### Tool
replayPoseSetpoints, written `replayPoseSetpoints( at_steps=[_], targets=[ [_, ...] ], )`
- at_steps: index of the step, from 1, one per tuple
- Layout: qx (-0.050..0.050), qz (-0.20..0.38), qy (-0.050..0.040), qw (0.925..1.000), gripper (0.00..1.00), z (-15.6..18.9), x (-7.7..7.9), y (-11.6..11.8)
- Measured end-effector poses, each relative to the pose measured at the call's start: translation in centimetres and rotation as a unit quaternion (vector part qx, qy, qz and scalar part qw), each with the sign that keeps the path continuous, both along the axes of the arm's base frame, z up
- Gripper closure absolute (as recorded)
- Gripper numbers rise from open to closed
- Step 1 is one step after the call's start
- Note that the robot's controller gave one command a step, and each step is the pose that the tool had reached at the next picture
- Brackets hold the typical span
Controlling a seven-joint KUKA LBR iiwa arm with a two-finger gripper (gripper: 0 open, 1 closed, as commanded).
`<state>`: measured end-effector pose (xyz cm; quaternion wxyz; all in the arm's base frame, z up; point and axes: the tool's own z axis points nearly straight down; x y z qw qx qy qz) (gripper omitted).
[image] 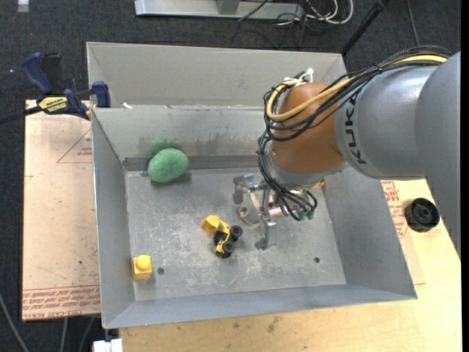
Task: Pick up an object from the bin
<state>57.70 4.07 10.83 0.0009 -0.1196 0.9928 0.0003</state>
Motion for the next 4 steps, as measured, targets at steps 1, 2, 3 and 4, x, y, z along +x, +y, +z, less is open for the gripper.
replayPoseSetpoints(
  at_steps=[1, 2, 3, 4],
  targets=[
    [0.001, -0.044, 0.0002, 0.9990, 0.00, -1.5, -1.6, 1.1],
    [0.001, 0.006, -0.0001, 1.0000, 1.00, -3.8, -2.9, 4.6],
    [0.000, 0.006, 0.0001, 1.0000, 0.00, -3.8, -2.9, 4.6],
    [0.000, 0.006, 0.0000, 1.0000, 0.00, -3.8, -2.9, 4.6]
  ],
)
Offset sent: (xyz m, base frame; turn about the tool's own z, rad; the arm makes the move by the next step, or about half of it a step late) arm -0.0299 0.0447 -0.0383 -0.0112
